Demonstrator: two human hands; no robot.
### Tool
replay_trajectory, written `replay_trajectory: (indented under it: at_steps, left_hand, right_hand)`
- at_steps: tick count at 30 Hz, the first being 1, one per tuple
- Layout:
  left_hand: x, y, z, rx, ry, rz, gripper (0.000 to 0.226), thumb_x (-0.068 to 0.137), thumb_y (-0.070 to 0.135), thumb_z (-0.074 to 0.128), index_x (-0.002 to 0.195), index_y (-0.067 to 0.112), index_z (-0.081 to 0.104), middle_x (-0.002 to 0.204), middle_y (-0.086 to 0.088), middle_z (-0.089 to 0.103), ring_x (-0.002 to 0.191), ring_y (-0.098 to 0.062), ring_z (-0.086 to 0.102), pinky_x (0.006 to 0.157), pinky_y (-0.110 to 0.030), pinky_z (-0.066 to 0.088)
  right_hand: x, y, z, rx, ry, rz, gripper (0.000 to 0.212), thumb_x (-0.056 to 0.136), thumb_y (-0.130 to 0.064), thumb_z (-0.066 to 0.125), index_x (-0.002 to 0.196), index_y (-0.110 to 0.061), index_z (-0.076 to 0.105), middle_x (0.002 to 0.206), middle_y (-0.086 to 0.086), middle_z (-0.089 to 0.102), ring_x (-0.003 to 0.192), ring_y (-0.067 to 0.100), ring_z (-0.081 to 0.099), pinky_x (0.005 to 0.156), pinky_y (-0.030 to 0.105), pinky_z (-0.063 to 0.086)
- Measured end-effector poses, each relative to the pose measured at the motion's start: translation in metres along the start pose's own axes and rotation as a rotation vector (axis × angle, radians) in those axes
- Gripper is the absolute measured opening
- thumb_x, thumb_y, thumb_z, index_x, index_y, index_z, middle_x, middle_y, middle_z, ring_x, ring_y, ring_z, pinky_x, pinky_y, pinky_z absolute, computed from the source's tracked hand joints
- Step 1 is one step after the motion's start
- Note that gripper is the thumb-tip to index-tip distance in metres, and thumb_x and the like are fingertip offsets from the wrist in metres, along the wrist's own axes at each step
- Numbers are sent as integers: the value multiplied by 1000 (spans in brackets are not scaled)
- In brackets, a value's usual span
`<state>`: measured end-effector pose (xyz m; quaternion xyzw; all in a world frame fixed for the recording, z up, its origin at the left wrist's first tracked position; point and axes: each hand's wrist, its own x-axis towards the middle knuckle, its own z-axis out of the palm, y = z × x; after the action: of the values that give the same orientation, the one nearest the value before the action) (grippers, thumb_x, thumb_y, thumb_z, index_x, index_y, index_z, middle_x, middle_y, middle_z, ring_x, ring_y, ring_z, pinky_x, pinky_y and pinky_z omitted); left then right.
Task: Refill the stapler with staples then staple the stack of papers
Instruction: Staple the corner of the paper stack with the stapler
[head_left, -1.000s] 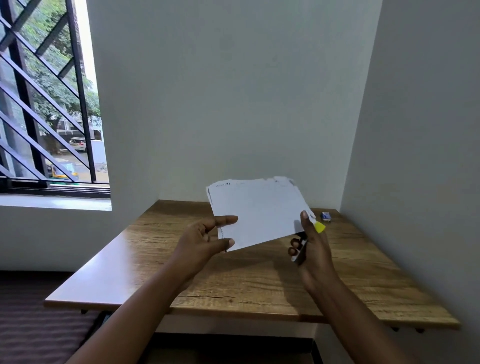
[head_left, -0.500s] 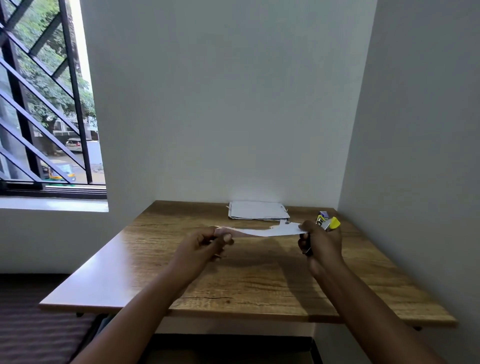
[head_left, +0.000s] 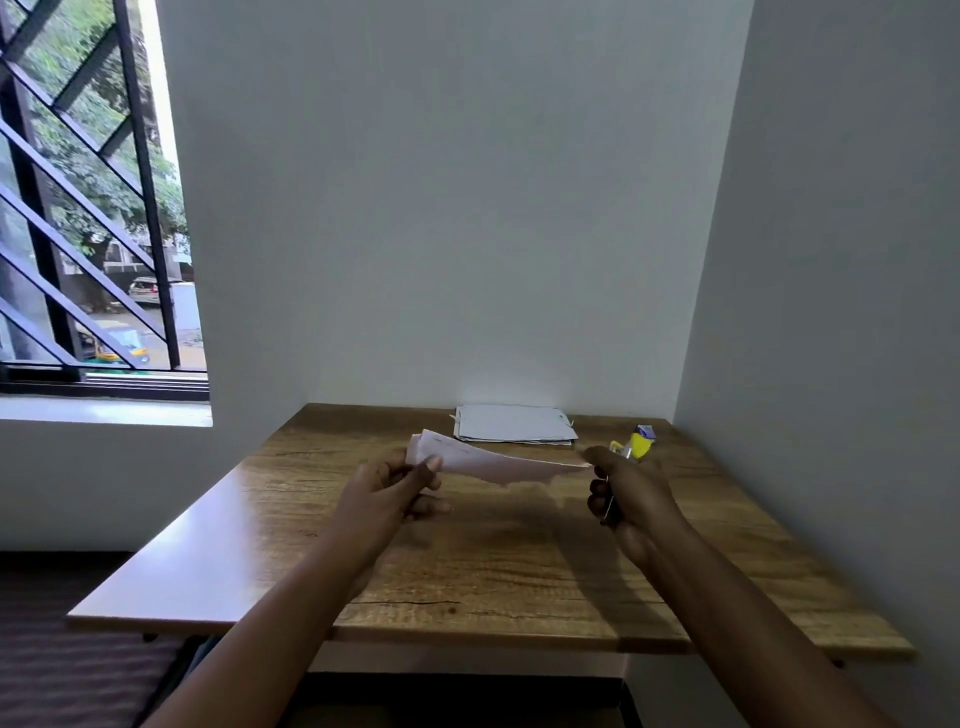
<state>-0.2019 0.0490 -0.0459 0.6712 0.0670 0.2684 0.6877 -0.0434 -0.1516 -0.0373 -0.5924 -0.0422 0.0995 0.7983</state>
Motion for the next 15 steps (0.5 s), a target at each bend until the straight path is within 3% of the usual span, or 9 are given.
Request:
replay_trajectory:
  at_steps: [3,7,10,12,15]
  left_hand:
    - [4,1,-5,-147,30,50,28,84,28,67,104,9,68,86,-6,73,86,-26,75,77,-28,62]
    - [9,7,-8,-202,83,144,37,86,47,58,96,13,69,95,-8,75,96,-28,74,81,-26,60]
    - [13,12,-9,-228,106,182,38,83,59,57,80,24,71,89,-2,76,92,-22,74,82,-29,60]
    - [14,16,-9,-225,96,200,31,76,55,68,74,24,70,82,3,72,85,-16,72,83,-32,60]
    - [13,18,-8,-227,68,214,23,76,43,74,75,21,70,85,1,70,85,-14,70,81,-32,60]
  right_hand:
    - [0,7,3,-128,-52,72,40,87,-36,65,114,-16,43,82,3,46,58,15,44,45,25,37]
    - [-4,21,11,-484,-46,100,23,97,-28,46,111,-11,51,107,12,50,79,24,53,59,31,41]
    - [-15,40,15,-691,-168,-28,23,97,-27,50,106,-9,62,114,16,58,90,27,60,65,32,46]
    - [-23,52,21,-810,-242,-177,23,95,-27,55,99,-6,65,108,17,61,83,22,58,66,28,43]
    - [-30,67,35,-1042,-250,-459,22,95,-27,56,109,-11,62,112,8,52,84,16,50,65,23,34]
